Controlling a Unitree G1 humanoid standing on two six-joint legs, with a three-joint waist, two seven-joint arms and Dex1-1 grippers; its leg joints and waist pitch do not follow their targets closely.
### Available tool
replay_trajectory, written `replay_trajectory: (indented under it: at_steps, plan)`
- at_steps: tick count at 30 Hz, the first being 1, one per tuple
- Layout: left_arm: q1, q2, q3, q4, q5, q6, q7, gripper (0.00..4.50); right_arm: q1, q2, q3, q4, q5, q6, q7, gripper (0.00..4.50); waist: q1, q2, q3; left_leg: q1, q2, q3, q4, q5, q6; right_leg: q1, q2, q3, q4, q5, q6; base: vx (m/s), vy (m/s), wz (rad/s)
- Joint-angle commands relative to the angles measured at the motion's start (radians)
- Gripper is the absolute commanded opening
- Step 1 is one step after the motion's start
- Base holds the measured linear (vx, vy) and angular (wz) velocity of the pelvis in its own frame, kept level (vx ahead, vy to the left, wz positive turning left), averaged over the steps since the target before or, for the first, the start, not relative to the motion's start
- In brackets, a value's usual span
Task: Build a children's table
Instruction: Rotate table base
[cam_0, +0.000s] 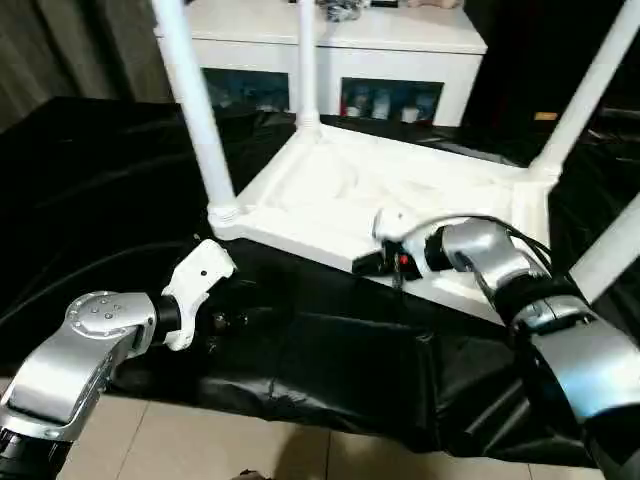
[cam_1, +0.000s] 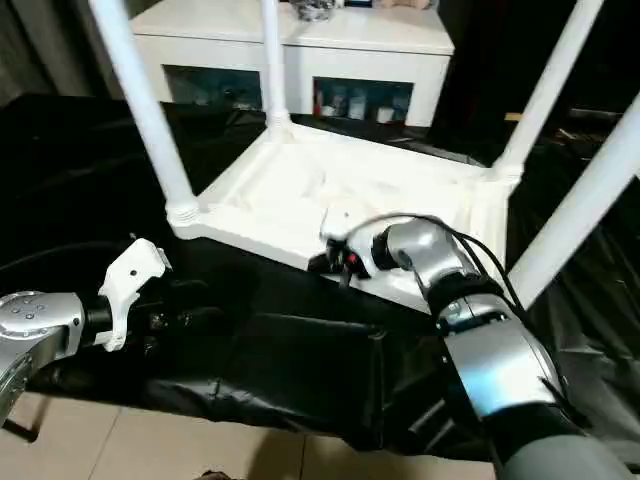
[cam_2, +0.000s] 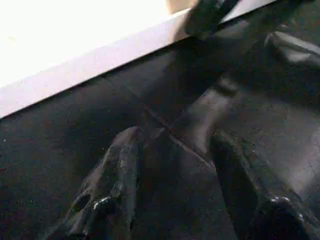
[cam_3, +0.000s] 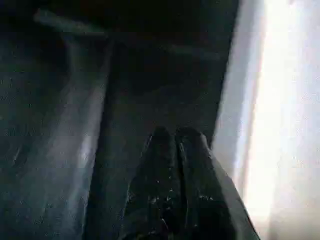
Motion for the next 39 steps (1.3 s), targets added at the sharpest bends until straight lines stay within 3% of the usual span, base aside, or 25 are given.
replay_trajectory:
  at_steps: [1,4,6,8,11,14,16,17,18,19,23,24,26,30,31,39]
  plan:
    - [-0.010,0.008,0.010,-0.006,0.001,0.004,0.002,2.51,0.008,-0.017,0.013,-0.021,-0.017,-0.049,0.005,0.03,-0.001,0.002,-0.068,0.037,0.057,-0.035,-0.088,-0.302,0.001,0.028,-0.037,0.034,-0.054,-0.199,-0.272,0.000,0.000,0.00]
    - [-0.014,0.009,0.009,-0.003,0.000,0.003,0.002,2.51,0.007,-0.011,-0.011,-0.026,0.006,-0.055,0.005,0.03,-0.002,0.003,-0.068,0.036,0.058,-0.036,-0.089,-0.313,0.002,0.029,-0.037,0.034,-0.054,-0.205,-0.270,0.000,0.000,0.00]
    - [-0.019,0.007,0.009,0.000,-0.002,0.002,0.003,2.51,0.005,-0.001,-0.044,-0.039,0.030,-0.099,-0.047,0.03,-0.003,0.001,-0.069,0.036,0.057,-0.038,-0.089,-0.311,0.003,0.030,-0.040,0.036,-0.054,-0.203,-0.268,0.000,0.000,0.00]
    - [-0.021,0.004,0.010,-0.002,-0.004,0.003,0.006,2.51,-0.008,0.021,-0.119,-0.046,0.108,-0.086,-0.078,0.03,-0.007,-0.002,-0.070,0.035,0.057,-0.039,-0.088,-0.302,0.013,0.032,-0.040,0.037,-0.053,-0.199,-0.270,0.000,0.000,0.00]
    - [-0.021,-0.003,0.007,-0.002,-0.005,0.004,0.011,2.51,-0.021,0.035,-0.156,-0.038,0.146,-0.042,-0.135,0.03,-0.011,0.002,-0.071,0.037,0.057,-0.037,-0.088,-0.287,0.015,0.030,-0.035,0.034,-0.051,-0.182,-0.277,0.000,0.000,0.00]
    - [-0.021,-0.012,-0.001,-0.003,-0.008,0.005,0.011,2.51,-0.019,0.037,-0.125,-0.021,0.115,0.009,-0.119,0.03,-0.012,0.002,-0.070,0.035,0.055,-0.036,-0.088,-0.288,0.014,0.030,-0.033,0.032,-0.050,-0.175,-0.280,0.000,0.000,0.00]
    - [-0.023,-0.015,-0.004,-0.003,-0.007,0.005,0.012,2.51,-0.022,0.038,-0.114,-0.006,0.090,0.031,-0.128,0.31,-0.009,0.002,-0.071,0.035,0.056,-0.035,-0.087,-0.280,0.013,0.030,-0.034,0.032,-0.049,-0.172,-0.283,0.000,0.000,0.00]
    - [-0.024,-0.015,-0.005,-0.003,-0.007,0.005,0.013,2.51,-0.025,0.040,-0.118,-0.001,0.090,0.040,-0.130,0.31,-0.009,-0.003,-0.070,0.034,0.056,-0.034,-0.087,-0.280,0.014,0.030,-0.034,0.032,-0.050,-0.176,-0.283,0.000,0.000,0.00]
    - [-0.024,-0.015,-0.005,-0.003,-0.006,0.005,0.014,2.51,-0.026,0.041,-0.119,0.000,0.090,0.042,-0.130,0.39,-0.008,-0.001,-0.071,0.033,0.056,-0.036,-0.087,-0.277,0.013,0.032,-0.037,0.033,-0.049,-0.181,-0.280,0.000,0.000,0.00]
    - [-0.024,-0.016,-0.006,-0.003,-0.006,0.005,0.016,2.51,-0.031,0.042,-0.120,0.004,0.089,0.053,-0.129,0.49,-0.009,-0.008,-0.071,0.033,0.057,-0.035,-0.087,-0.273,0.014,0.032,-0.037,0.033,-0.050,-0.183,-0.277,0.000,0.000,0.00]
    - [-0.016,-0.016,-0.004,-0.010,-0.007,0.003,0.018,2.51,-0.044,0.044,-0.116,0.007,0.092,0.075,-0.118,0.84,-0.009,-0.004,-0.069,0.035,0.057,-0.035,-0.087,-0.281,0.011,0.029,-0.037,0.033,-0.051,-0.200,-0.272,0.000,0.000,0.00]
    - [-0.014,-0.016,-0.004,-0.011,-0.007,0.003,0.019,2.51,-0.045,0.043,-0.111,0.007,0.087,0.076,-0.119,0.84,-0.011,-0.013,-0.069,0.034,0.057,-0.034,-0.088,-0.281,0.013,0.029,-0.036,0.034,-0.052,-0.203,-0.271,0.000,0.000,0.00]
    - [-0.011,-0.017,-0.005,-0.013,-0.006,0.003,0.021,2.51,-0.046,0.041,-0.102,0.007,0.078,0.077,-0.126,1.11,-0.009,-0.006,-0.068,0.035,0.058,-0.036,-0.089,-0.284,0.007,0.028,-0.038,0.034,-0.051,-0.214,-0.266,0.000,0.000,0.00]
    - [-0.008,-0.022,-0.007,-0.017,-0.008,0.004,0.023,2.51,-0.055,0.039,-0.063,0.015,0.009,0.113,-0.192,1.29,-0.011,-0.010,-0.068,0.037,0.056,-0.035,-0.090,-0.283,-0.008,0.027,-0.034,0.034,-0.050,-0.197,-0.267,0.000,0.000,0.00]
    - [-0.009,-0.023,-0.010,-0.018,-0.008,0.004,0.023,2.51,-0.058,0.038,-0.043,0.022,-0.016,0.144,-0.216,1.57,-0.010,-0.007,-0.068,0.037,0.055,-0.035,-0.091,-0.288,-0.013,0.026,-0.035,0.034,-0.051,-0.203,-0.265,0.000,0.000,0.00]
    - [-0.009,-0.025,-0.018,-0.020,-0.009,0.004,0.020,2.51,-0.065,0.050,-0.016,0.045,-0.032,0.238,-0.193,1.57,-0.010,-0.008,-0.069,0.035,0.057,-0.035,-0.090,-0.291,-0.014,0.030,-0.036,0.035,-0.049,-0.184,-0.266,0.000,0.000,0.00]
